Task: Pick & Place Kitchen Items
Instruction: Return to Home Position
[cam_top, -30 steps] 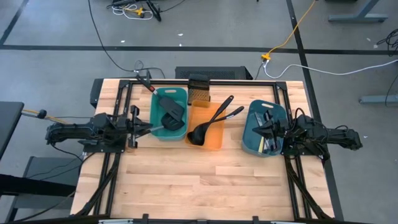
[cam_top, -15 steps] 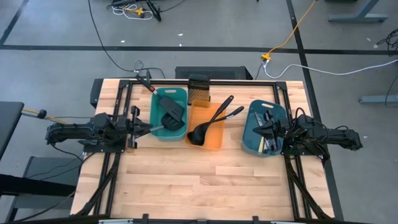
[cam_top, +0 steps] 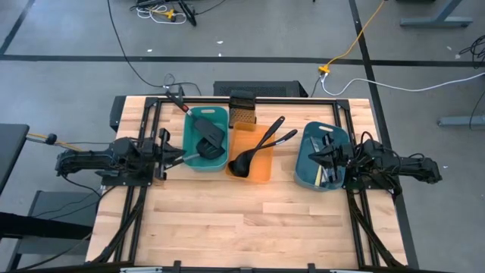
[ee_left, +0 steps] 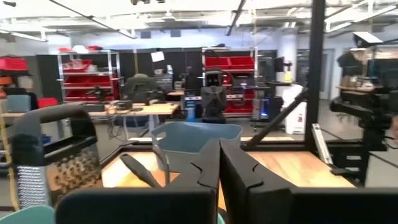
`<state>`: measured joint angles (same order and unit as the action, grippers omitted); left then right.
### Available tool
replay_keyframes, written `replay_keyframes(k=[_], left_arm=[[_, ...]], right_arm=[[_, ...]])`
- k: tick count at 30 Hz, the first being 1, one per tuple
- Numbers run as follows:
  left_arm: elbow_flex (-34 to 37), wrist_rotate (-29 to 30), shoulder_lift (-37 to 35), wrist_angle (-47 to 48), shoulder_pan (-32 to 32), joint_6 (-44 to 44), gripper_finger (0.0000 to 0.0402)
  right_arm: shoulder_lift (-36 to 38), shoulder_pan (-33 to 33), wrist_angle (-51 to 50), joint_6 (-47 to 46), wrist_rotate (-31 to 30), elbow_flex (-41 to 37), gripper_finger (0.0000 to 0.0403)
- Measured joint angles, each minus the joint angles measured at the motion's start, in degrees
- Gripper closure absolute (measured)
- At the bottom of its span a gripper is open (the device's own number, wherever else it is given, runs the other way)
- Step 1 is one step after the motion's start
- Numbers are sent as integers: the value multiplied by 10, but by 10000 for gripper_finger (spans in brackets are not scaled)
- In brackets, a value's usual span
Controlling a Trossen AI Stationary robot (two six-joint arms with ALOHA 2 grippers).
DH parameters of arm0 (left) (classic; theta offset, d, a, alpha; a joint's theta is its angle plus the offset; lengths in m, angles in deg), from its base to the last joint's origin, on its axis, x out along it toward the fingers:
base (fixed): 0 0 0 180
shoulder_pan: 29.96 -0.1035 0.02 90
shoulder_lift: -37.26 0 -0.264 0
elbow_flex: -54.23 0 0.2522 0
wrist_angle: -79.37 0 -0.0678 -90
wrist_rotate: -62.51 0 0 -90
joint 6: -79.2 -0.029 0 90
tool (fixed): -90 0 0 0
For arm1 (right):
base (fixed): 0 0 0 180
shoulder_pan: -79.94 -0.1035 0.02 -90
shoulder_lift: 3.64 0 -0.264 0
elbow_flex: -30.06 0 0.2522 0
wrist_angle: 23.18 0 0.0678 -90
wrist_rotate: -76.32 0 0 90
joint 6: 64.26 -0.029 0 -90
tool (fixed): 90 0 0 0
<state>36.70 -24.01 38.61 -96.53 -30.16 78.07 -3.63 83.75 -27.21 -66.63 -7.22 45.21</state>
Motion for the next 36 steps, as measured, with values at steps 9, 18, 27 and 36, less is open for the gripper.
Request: replay_keyframes(k=[9, 18, 27, 36], left_arm=[[0, 21, 0, 0, 0, 1, 363], [0, 25, 1, 4, 0, 5, 359], [0, 25, 1, 5, 0, 5, 360], [0, 25, 1, 4, 0, 5, 360]], right_arm=[[0, 0, -2, -28, 0, 0, 374], [0, 0, 0, -31, 0, 0, 374], [0, 0, 0, -31, 0, 0, 374], [0, 0, 0, -31, 0, 0, 374]])
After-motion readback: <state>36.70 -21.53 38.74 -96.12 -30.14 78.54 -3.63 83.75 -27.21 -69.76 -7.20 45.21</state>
